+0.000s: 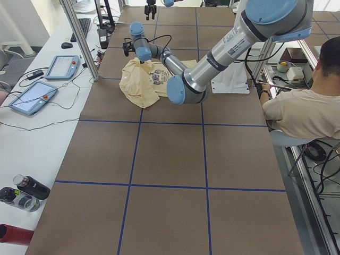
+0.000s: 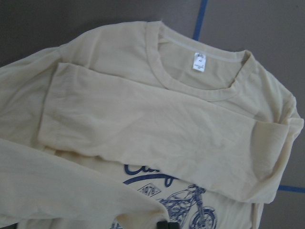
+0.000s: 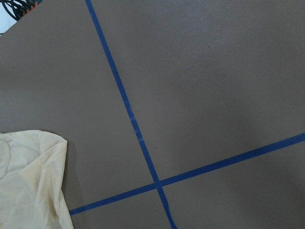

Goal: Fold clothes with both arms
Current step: 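Fold the held sleeve across the shirt toward the collar while the right arm withdraws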

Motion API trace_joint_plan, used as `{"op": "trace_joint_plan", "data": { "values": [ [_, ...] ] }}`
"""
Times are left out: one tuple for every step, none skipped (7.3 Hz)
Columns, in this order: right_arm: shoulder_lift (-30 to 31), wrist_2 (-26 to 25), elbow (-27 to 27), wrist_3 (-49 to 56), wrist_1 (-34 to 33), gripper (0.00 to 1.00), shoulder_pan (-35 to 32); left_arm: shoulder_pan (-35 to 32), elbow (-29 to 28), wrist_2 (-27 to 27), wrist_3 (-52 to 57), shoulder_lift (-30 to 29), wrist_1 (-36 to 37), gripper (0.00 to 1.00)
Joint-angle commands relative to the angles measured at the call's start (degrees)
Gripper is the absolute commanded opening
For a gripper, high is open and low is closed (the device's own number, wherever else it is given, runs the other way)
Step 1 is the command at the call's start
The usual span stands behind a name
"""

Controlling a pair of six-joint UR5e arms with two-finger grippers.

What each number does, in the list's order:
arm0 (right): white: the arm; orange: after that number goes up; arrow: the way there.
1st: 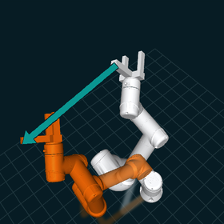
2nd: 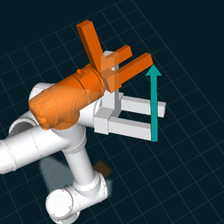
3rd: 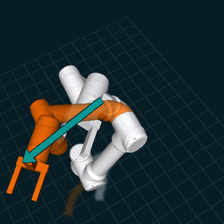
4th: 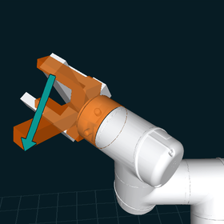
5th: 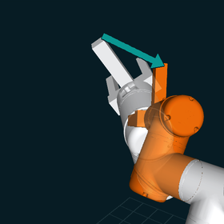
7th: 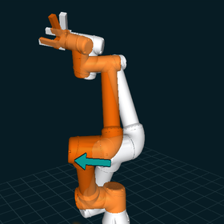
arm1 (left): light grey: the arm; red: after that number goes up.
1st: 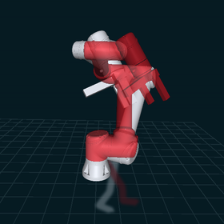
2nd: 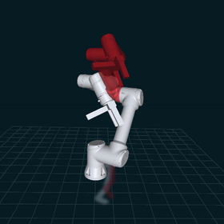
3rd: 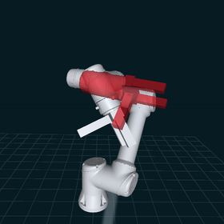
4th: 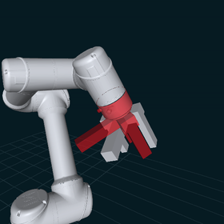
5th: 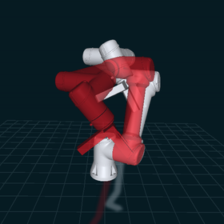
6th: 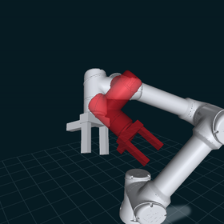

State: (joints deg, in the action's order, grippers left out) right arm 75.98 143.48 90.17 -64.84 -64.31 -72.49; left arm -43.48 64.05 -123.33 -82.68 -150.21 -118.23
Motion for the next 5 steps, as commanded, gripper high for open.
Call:
{"op": "trace_joint_plan", "data": {
  "values": [
    [1.1,0.0,-0.3,2.4,0.0,0.99,-0.7,4.2,-10.0,8.9,-2.7,-8.5,-6.2,0.00],
    [1.1,0.0,-0.3,2.4,0.0,0.99,-0.7,4.8,-13.0,12.1,-2.7,-10.1,-8.8,0.00],
    [1.1,0.0,-0.3,2.4,0.0,0.99,-0.7,4.8,-13.3,13.0,-2.8,-11.0,-10.3,0.00],
    [0.9,-0.1,-0.3,2.3,-0.1,0.99,-0.7,5.9,-15.5,18.2,-2.7,-11.8,-13.1,0.00],
    [0.8,-0.2,-0.3,2.3,-0.1,0.99,-0.6,6.9,-16.0,20.0,-2.7,-11.9,-14.2,0.00]
  ]
}}
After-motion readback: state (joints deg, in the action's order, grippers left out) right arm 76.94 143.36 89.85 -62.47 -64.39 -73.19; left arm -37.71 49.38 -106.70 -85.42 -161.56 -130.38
